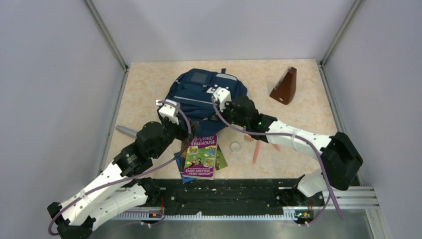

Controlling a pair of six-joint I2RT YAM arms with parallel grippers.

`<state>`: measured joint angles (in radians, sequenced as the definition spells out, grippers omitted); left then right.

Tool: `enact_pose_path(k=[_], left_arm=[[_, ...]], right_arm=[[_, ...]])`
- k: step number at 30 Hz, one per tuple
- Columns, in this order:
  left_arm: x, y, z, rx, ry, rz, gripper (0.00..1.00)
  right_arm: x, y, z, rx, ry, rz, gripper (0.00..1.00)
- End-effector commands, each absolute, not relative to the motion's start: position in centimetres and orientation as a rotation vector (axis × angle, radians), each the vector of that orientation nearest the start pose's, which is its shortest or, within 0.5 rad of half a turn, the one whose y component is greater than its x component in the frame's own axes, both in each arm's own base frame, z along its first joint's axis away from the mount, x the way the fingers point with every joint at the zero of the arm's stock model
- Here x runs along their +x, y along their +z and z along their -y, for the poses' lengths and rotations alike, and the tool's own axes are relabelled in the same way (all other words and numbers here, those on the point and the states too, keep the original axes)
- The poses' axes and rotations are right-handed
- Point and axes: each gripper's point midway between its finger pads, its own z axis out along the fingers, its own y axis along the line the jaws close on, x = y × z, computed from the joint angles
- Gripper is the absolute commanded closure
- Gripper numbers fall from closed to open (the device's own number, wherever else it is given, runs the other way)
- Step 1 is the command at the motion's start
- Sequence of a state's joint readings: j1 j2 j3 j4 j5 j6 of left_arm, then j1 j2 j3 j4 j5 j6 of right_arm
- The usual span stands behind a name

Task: Pack the student bag
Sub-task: Unzip the student bag at the center of the board.

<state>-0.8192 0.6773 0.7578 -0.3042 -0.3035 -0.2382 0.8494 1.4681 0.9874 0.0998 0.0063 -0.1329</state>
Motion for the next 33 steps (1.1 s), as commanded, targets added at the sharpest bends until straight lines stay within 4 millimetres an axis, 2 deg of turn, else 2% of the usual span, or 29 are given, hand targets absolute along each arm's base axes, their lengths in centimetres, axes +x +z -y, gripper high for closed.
enact_pose_path(k=[1,5,9,11,16,21,27,33], left_arm=[[23.9,29.3,19.0,0.375,-0.465,-1.713,0.22],[25.0,29.0,20.3,0.426,-0.504,-1.753,0.28],[26.1,27.3,21.1,0.443,-0.609,-1.848,0.34],[26.4,26.6,21.3,0.454,-0.645,-1.874,0.37],[27.5,25.2,21.1,0.454,-0.623,-1.915,0.38],[27.0,24.3,22.0,0.499,-0.683,-1.933,0.41],[27.3,22.8,21.5,0.506,-0.632,-1.976,0.41],[28.0,21.5,20.9,0.521,-0.554,-2.000,0.46]], right_arm=[[30.5,26.2,-35.5,-0.879,0.625,-1.597,1.00],[30.8,27.0,-35.4,-0.872,0.658,-1.589,1.00],[30.7,27.4,-35.4,-0.865,0.696,-1.584,1.00],[30.6,27.6,-35.5,-0.865,0.705,-1.582,1.00],[30.5,27.7,-35.6,-0.868,0.728,-1.575,1.00],[30.7,27.8,-35.5,-0.860,0.735,-1.577,1.00],[30.5,28.2,-35.7,-0.864,0.759,-1.567,1.00],[30.3,28.2,-35.9,-0.862,0.782,-1.562,1.00]])
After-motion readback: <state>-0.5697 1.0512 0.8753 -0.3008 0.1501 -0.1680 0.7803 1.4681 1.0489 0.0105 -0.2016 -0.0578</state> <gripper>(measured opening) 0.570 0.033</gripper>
